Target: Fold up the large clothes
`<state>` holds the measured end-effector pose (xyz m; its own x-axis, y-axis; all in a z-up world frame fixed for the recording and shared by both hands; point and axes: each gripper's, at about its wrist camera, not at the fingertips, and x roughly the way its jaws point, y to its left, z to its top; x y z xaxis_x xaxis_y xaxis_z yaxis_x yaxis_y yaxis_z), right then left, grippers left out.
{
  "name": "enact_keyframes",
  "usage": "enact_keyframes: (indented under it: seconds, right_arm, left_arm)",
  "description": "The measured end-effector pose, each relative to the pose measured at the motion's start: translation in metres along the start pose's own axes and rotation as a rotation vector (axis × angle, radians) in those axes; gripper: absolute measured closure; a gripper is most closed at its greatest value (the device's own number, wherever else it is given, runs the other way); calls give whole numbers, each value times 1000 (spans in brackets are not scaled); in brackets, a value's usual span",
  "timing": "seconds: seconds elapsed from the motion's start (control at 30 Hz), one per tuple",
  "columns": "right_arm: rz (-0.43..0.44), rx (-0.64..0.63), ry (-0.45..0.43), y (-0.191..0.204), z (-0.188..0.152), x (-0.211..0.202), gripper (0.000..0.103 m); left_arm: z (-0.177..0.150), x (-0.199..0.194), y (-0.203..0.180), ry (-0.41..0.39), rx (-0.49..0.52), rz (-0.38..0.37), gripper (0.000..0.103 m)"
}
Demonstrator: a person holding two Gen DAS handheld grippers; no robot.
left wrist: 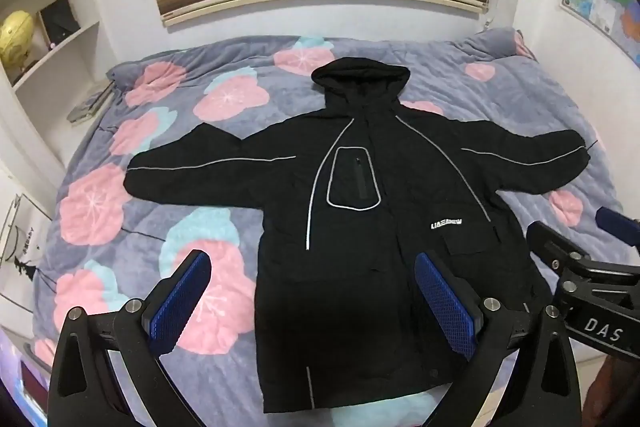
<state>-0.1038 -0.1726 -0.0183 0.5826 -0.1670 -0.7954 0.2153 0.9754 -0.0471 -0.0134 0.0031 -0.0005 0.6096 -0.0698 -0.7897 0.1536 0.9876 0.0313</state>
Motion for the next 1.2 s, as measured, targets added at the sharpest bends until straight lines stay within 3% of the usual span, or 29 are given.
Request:
enact_keyframes:
  seconds: [0.33, 1.2]
  right_arm:
    - [-49, 30, 5, -14, 8, 2, 0]
    - [-75, 22, 17, 1, 8, 12, 0]
  left_arm:
    - [5, -6, 23, -56, -29, 43, 2]
    - [9, 14, 31, -31, -24, 38, 1]
